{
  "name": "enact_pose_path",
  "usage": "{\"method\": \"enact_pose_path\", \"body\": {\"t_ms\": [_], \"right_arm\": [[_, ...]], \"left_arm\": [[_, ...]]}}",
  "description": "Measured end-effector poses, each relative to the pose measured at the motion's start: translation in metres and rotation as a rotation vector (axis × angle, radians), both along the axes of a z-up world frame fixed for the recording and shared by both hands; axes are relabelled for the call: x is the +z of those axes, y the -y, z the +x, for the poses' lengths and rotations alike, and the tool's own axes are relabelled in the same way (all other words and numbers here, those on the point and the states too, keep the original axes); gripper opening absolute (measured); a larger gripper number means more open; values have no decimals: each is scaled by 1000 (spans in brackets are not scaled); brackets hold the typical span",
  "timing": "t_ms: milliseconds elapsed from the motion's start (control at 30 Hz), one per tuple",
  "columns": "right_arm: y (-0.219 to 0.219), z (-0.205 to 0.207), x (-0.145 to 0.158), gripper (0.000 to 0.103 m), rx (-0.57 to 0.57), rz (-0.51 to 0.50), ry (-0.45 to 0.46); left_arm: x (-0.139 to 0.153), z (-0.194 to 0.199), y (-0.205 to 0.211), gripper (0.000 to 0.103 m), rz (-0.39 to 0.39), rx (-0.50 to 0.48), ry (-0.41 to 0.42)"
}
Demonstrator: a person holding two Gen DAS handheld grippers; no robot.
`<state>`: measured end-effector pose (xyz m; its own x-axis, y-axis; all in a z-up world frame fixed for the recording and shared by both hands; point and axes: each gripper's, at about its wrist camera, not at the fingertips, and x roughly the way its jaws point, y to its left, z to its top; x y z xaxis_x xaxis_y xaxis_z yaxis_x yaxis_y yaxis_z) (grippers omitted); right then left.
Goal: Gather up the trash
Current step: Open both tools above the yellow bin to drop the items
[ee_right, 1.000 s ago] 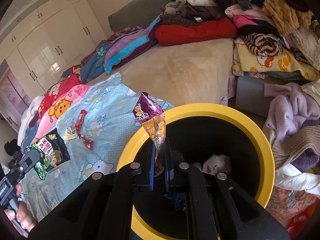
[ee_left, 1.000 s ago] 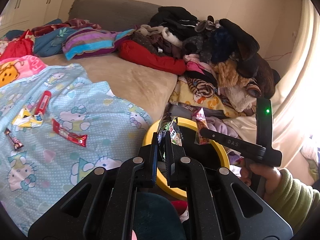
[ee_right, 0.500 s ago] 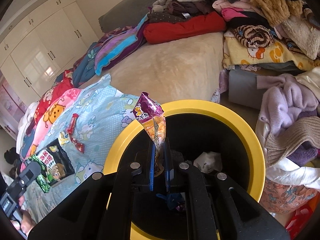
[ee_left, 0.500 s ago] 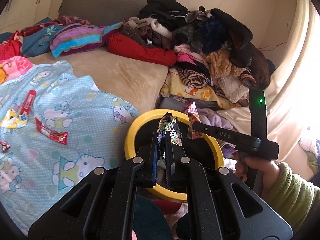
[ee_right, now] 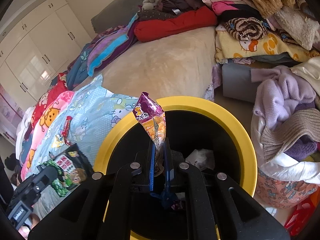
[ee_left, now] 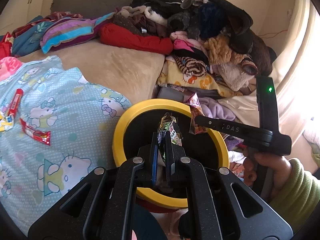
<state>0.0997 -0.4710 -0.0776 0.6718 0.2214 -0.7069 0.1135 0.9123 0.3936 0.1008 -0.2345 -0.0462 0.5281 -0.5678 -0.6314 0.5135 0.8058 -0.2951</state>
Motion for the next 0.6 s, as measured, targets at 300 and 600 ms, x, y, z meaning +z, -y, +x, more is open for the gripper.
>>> {"method": "enact_pose_path", "body": {"t_ms": [300, 600], "right_arm": [[4, 1, -2, 10, -7, 2, -10], [1, -2, 5, 46, -20, -22, 14]], "left_arm": [[-18, 7, 21, 7, 19, -44, -30], [-2, 5, -6, 88, -10, 60, 27]]}}
